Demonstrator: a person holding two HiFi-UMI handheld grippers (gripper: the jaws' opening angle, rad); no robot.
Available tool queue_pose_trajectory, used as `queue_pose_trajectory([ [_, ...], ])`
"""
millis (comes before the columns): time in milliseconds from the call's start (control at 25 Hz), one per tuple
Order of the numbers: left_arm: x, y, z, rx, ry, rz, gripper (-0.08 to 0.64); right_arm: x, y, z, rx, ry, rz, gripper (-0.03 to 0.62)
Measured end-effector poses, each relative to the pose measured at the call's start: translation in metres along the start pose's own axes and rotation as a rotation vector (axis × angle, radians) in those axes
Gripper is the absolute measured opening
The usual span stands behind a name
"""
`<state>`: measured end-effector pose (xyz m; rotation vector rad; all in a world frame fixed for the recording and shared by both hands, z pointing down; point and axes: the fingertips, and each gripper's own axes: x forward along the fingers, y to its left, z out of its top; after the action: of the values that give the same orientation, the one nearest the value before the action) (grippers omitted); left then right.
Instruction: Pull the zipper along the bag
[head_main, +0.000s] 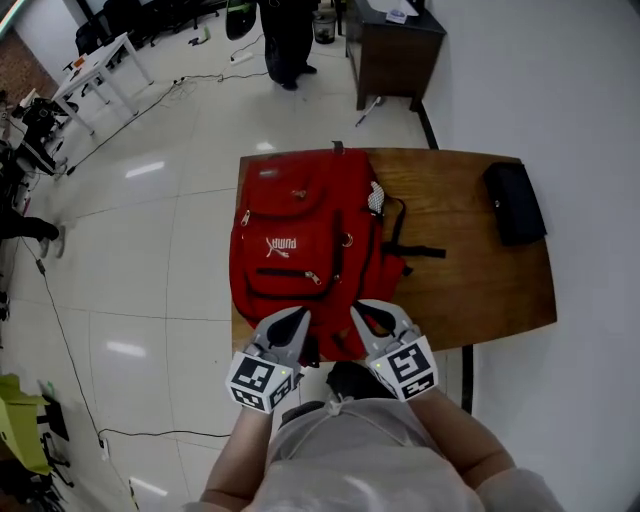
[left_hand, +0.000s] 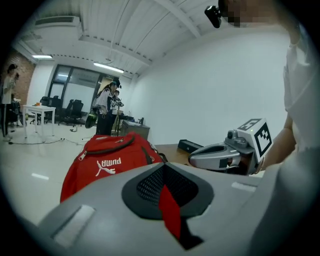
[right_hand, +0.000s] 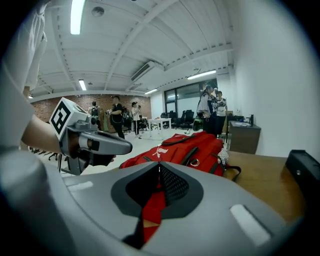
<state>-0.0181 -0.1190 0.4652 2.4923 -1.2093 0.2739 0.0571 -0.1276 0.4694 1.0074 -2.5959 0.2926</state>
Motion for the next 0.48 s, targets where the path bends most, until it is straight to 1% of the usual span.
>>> queue_pose_trajectory([
  [80,0.018,0.009,-0.007,-0.009,0.017,0.007,0.006,0.018,-0.009,-0.015,-0.002,0.048,0.033,0.014],
  [240,0.044,0.023,-0.025,-0.056,0.050,0.023,0.006,0.046,-0.026,-0.040,-0.014,0.135,0.054,0.046],
  [360,0.065,0.032,-0.044,-0.088,0.105,0.024,0.006,0.065,-0.033,-0.054,0.009,0.185,0.082,0.069],
  [480,0.086,0.041,-0.064,-0.103,0.167,0.015,0.006,0.085,-0.036,-0.067,0.017,0.223,0.108,0.069],
])
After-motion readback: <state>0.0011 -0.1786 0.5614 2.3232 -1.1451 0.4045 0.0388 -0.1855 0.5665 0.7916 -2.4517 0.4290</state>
